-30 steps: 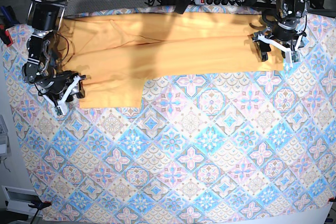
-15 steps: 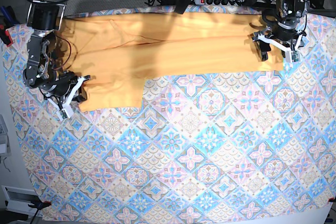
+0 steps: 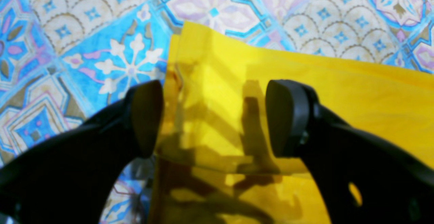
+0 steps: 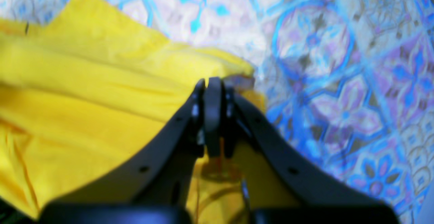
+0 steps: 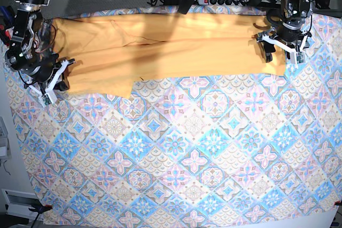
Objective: Fold the T-shirt properly
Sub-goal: 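Drag the shirt edge with the right gripper toward the robot base, then move the right gripper inward along the shirt and grasp the fabric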
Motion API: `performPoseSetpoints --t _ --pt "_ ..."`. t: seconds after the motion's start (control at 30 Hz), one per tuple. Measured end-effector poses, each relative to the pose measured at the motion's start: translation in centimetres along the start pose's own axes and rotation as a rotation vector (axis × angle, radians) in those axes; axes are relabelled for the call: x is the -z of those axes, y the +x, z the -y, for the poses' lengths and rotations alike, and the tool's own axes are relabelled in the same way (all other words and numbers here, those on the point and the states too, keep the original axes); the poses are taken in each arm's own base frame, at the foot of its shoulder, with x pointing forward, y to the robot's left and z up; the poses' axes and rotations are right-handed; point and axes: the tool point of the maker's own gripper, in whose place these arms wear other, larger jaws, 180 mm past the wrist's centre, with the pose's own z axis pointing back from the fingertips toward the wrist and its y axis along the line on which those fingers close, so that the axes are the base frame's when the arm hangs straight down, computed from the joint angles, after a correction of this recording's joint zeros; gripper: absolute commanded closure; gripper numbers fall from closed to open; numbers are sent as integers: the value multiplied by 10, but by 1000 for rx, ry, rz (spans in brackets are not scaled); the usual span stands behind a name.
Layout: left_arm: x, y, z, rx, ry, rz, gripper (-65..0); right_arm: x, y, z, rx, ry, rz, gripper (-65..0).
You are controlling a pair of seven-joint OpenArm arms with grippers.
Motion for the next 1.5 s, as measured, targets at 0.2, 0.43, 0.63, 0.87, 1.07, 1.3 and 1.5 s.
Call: performPoseSetpoints --t 0.2,0.43,0.63,0.87,1.07,1.3,1.5 --pt "0 1 0 0 0 3 -467 -22 -22 -14 -34 -2 -30 -7" --pt "0 1 0 0 0 2 -467 -40 -41 -33 -73 18 -62 -6" --pt "0 1 0 1 0 2 -467 -54 -62 -22 -37 -18 -97 -5" --pt "4 -3 -4 -3 10 -12 -467 -62 -68 -23 -45 -26 -114 -7" --pt "7 -2 -5 -7 14 -8 -467 -44 -95 -40 -14 40 -186 -8" --pt "7 -2 -5 -7 14 -8 -467 -30 -101 -35 33 47 -196 -33" --pt "6 -2 -5 -7 14 -10 -472 -28 -58 -33 -5 35 -68 -172"
